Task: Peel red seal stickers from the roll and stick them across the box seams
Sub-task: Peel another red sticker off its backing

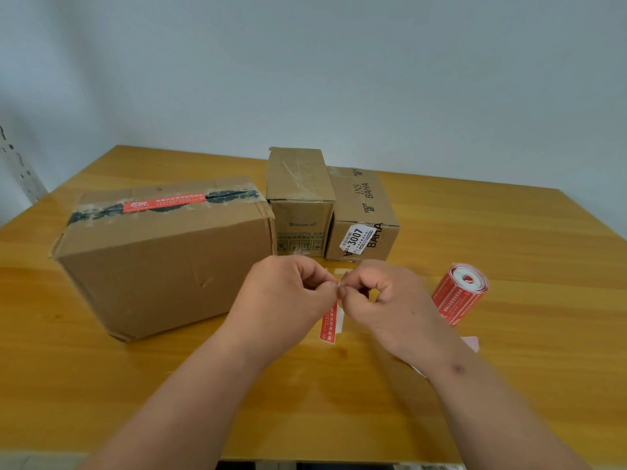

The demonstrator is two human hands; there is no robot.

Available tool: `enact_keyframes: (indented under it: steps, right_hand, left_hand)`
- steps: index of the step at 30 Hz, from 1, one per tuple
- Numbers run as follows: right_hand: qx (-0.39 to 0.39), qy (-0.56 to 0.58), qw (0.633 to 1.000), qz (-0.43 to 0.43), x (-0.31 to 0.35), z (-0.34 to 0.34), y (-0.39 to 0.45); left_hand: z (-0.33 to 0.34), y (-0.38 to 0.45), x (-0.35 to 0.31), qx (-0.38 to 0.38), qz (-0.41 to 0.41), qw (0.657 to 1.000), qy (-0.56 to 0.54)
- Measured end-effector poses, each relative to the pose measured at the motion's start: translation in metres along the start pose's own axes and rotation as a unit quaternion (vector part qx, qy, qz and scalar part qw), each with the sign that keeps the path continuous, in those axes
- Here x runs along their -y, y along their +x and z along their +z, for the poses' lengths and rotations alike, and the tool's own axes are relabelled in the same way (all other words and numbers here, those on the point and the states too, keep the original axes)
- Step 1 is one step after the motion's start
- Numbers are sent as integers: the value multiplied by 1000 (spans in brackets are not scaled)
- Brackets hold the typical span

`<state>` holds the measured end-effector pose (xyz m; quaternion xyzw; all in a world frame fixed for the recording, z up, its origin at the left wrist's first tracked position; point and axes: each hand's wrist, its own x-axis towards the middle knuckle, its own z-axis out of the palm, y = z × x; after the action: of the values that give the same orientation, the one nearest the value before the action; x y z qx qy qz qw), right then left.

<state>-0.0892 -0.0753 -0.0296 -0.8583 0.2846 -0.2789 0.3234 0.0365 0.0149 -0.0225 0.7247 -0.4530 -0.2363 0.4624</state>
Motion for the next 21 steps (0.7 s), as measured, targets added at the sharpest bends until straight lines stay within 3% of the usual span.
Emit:
enact_keyframes:
  steps: [8, 14, 21]
  right_hand:
    - [-2, -23, 1000, -10, 1, 1, -1]
    - [-5, -36, 999, -13, -2, 3, -1]
    - [-3, -49, 998, -42, -3, 4, 0]
  left_hand:
    - [2, 1, 0, -10, -27, 1000, -3]
    - [0, -1, -4, 8, -93, 993, -73]
    - [1, -2, -2, -3, -79, 994, -73]
